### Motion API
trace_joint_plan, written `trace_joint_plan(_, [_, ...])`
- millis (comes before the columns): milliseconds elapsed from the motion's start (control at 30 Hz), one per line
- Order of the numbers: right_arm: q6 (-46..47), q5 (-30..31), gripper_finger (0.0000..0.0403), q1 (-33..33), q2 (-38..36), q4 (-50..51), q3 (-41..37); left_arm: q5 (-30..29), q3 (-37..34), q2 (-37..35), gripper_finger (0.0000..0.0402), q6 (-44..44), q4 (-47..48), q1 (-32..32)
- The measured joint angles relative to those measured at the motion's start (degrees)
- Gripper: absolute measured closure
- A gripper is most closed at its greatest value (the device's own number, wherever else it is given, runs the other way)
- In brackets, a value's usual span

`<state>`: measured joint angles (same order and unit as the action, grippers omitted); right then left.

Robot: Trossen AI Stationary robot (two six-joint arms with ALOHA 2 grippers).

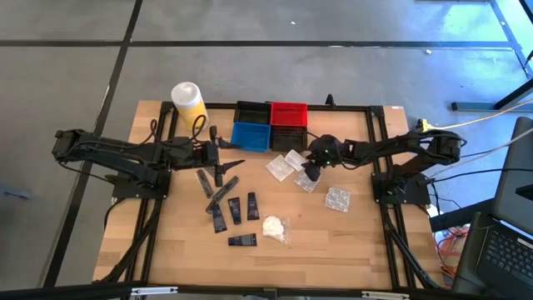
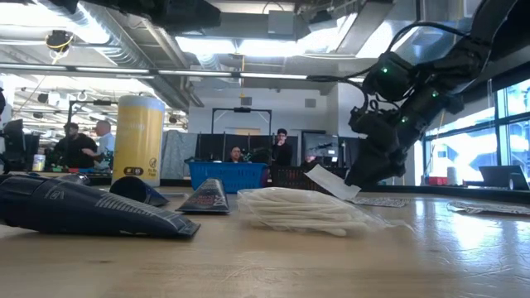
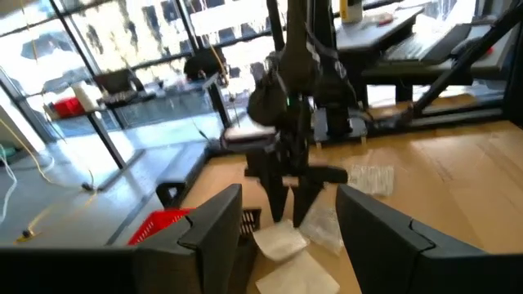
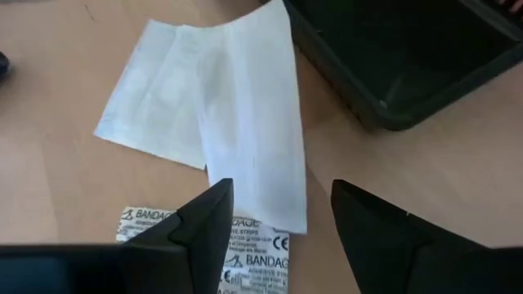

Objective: Pick & Place Travel size toiletries
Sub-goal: Put the bandage pack into the bottom black bin

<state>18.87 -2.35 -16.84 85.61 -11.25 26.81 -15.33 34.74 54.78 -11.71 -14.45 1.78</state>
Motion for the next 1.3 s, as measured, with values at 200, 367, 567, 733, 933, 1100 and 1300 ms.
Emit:
trace_joint_plan(200, [0.2,-3.3,0.0184,0.0,1.0,-3.8,0.0,0.0,0.0,0.0,0.0206,-1.0,-2.9,0.0])
trace_joint_plan(367, [-0.9,-3.5,0.0219,0.0,1.0,-3.7,0.0,0.0,0.0,0.0,0.0206,-0.3,-2.1,0.0])
trace_joint_plan(567, [-1.3,-1.3,0.0296,-0.1,1.0,-2.3,0.0,0.0,0.0,0.0,0.0206,1.7,-2.0,0.0])
trace_joint_plan(733, [2.9,-6.5,0.0331,0.0,1.0,-2.7,0.0,0.0,0.0,0.0,0.0206,3.5,-2.1,0.0])
trace_joint_plan(933, [2.6,-6.8,0.0327,5.3,1.0,-0.8,2.8,0.0,0.0,0.0,0.0206,3.5,-2.0,0.0])
trace_joint_plan(1100, [-3.9,6.3,0.0330,11.6,1.0,13.3,10.7,0.0,0.0,0.0,0.0206,3.5,-2.1,0.0])
trace_joint_plan(1300, [-8.2,15.4,0.0331,16.2,1.0,23.3,16.4,0.0,0.0,0.0,0.0206,3.5,-2.0,0.0])
